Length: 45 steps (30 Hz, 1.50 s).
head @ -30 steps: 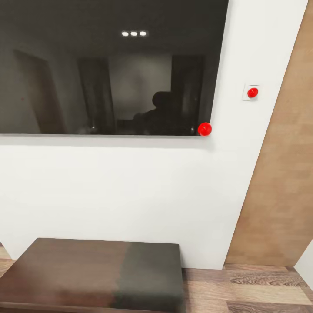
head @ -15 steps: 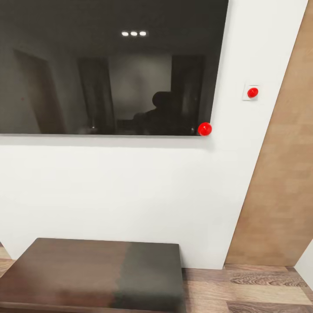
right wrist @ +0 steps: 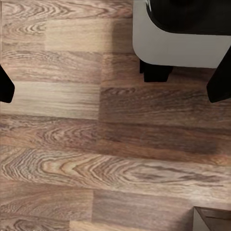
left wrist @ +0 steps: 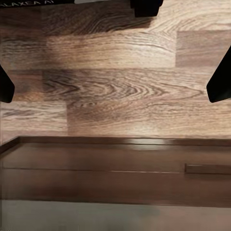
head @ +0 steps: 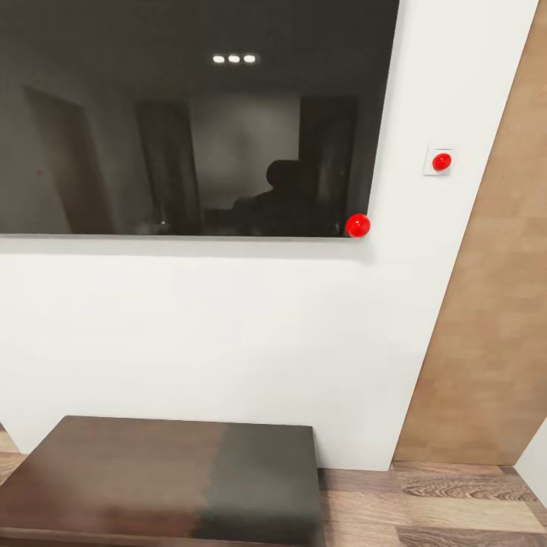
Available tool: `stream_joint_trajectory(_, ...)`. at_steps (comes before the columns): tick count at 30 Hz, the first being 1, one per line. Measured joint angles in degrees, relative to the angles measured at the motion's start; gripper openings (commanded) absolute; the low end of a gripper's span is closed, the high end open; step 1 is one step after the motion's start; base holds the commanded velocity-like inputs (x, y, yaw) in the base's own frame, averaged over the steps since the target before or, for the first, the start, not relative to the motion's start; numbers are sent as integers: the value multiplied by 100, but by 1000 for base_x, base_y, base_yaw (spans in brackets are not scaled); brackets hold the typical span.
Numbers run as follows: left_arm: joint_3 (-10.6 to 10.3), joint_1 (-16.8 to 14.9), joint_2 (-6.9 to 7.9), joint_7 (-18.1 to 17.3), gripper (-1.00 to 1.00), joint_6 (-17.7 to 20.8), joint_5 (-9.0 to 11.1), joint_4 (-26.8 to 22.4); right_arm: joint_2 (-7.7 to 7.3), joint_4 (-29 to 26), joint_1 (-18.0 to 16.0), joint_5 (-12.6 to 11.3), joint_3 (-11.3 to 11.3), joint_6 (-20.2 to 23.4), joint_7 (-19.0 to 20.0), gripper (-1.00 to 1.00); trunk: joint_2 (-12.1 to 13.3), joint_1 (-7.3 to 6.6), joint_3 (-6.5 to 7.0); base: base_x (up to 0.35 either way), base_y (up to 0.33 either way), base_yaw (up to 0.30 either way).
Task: In the bedroom, move the book from the bed onto either nightstand, and place the two sandals side by side next to the bed.
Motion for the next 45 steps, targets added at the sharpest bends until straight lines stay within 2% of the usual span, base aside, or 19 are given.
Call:
stream_joint_trajectory(4,-22,1,-8,0,100,-54,6,83,13,16,0,118,45,-9,-17,100,0,0,0,0,0,0)
stream_joint_trajectory(16,-24,6,-9,1,100,-86,12,111,12,26,1,132,43,-15,-19,100,0,0,0,0,0,0)
stream_joint_trajectory(28,-25,18,-4,-5,100,-330,7,115,4,26,1,133,41,-19,-19,100,0,0,0,0,0,1)
stream_joint_trajectory(37,-12,20,0,5,100,-333,21,449,4,26,0,133,49,-87,-19,100,0,0,0,-22,0,193)
stream_joint_trajectory(45,-16,19,0,4,100,-336,9,569,6,26,0,133,44,-106,-19,100,0,0,0,-289,-6,241)
